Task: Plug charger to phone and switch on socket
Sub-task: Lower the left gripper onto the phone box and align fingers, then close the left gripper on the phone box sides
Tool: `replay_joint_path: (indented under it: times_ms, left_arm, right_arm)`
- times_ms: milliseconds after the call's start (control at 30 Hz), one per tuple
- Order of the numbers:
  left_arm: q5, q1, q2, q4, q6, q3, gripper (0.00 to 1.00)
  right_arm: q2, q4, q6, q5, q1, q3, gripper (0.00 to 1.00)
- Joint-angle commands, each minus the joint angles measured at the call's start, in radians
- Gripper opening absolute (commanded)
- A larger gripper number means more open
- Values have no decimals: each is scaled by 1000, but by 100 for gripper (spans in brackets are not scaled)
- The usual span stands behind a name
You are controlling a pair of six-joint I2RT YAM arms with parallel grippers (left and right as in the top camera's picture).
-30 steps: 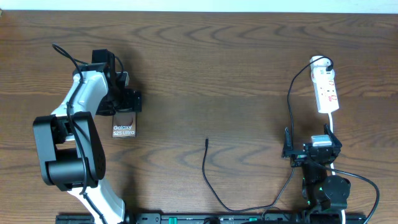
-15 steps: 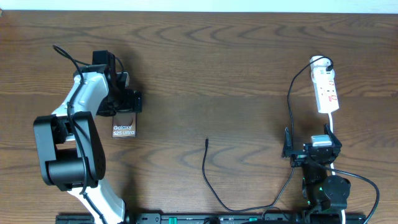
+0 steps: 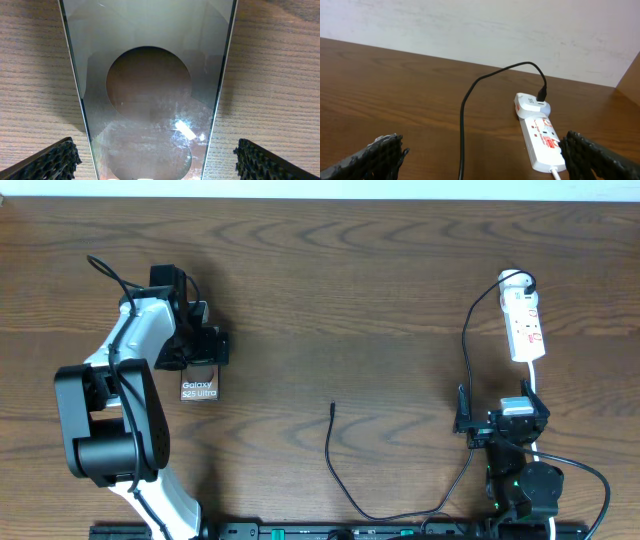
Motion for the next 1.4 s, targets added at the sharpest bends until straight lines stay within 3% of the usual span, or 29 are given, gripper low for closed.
replay_joint_path:
  times_ms: [0,833,1367]
  left_arm:
    - [-27,4,21,-4,-1,-8,98]
    - [-42,4,81,65,21,-42,98]
    - [22,4,81,82,21,-85,98]
  right_arm:
    - [-4,-4,-11,5,5,-1,99]
    - [-4,-4,-11,5,5,-1,99]
    - [-4,-4,-11,5,5,-1,99]
